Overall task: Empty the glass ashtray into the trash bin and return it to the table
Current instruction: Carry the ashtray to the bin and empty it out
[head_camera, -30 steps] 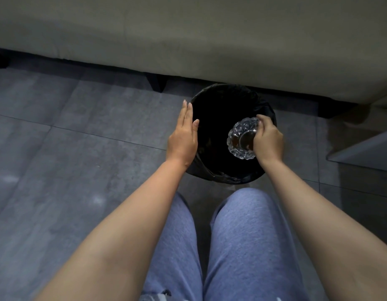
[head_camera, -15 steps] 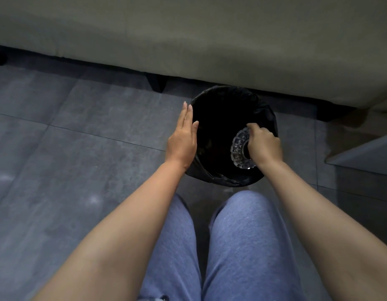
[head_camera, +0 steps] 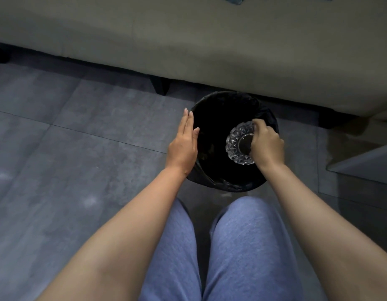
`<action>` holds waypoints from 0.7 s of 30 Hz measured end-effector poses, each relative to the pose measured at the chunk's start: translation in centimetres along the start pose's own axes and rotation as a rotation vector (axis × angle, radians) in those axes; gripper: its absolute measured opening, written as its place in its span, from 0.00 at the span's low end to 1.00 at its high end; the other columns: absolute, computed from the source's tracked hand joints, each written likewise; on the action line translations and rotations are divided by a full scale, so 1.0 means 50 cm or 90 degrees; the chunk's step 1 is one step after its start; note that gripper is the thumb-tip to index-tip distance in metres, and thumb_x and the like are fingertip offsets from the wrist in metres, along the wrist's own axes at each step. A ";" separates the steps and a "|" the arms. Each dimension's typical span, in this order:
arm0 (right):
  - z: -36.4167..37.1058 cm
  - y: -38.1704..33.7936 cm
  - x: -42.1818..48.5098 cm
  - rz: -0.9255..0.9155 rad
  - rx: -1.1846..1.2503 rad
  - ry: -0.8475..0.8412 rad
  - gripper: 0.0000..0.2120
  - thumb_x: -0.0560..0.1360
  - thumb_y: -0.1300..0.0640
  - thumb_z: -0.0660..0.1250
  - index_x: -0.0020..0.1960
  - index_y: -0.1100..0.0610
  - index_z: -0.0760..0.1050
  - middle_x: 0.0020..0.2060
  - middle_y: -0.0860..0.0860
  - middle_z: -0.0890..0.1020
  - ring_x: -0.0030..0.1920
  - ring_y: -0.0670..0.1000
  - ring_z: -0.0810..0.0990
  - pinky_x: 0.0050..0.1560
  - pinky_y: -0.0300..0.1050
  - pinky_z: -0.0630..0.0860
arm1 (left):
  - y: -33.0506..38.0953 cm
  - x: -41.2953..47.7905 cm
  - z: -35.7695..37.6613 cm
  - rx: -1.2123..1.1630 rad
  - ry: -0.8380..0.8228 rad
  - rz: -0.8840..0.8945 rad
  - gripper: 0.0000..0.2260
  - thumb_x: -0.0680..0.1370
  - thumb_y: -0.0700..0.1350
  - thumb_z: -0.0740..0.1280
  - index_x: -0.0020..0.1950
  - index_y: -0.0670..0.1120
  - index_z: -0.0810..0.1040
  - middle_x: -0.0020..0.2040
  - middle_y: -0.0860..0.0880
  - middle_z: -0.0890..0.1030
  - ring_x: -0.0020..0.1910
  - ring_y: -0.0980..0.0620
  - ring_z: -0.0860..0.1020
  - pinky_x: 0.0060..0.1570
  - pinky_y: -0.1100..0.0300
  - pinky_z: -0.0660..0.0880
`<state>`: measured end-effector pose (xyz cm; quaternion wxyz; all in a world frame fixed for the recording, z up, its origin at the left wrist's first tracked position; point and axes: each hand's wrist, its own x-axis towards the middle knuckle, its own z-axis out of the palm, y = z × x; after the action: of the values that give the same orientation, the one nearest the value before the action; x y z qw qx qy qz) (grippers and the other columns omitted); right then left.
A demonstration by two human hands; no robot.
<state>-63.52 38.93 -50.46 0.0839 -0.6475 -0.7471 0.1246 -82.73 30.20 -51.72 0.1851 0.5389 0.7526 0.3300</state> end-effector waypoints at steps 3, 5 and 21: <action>0.004 -0.005 0.000 0.005 -0.053 -0.059 0.21 0.80 0.64 0.52 0.71 0.55 0.67 0.58 0.65 0.78 0.54 0.69 0.79 0.45 0.53 0.70 | -0.002 -0.003 -0.002 -0.007 -0.004 -0.014 0.23 0.85 0.48 0.51 0.80 0.45 0.55 0.81 0.52 0.53 0.74 0.51 0.65 0.60 0.53 0.73; 0.004 -0.001 -0.001 0.009 -0.024 -0.031 0.20 0.81 0.62 0.52 0.71 0.54 0.68 0.59 0.64 0.78 0.55 0.69 0.79 0.47 0.54 0.72 | -0.006 -0.006 0.000 -0.010 -0.005 -0.015 0.23 0.85 0.48 0.51 0.80 0.45 0.55 0.81 0.52 0.52 0.75 0.51 0.65 0.60 0.53 0.73; -0.002 -0.005 -0.019 0.149 0.408 0.058 0.15 0.82 0.53 0.55 0.63 0.47 0.76 0.49 0.49 0.84 0.40 0.55 0.86 0.55 0.49 0.78 | -0.047 -0.021 0.020 -0.042 0.005 -0.106 0.23 0.85 0.48 0.51 0.80 0.45 0.54 0.81 0.51 0.52 0.77 0.51 0.61 0.65 0.55 0.69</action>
<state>-63.58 37.97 -50.25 0.3014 -0.6745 -0.5859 0.3329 -83.37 29.04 -54.15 0.2269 0.4671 0.7840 0.3402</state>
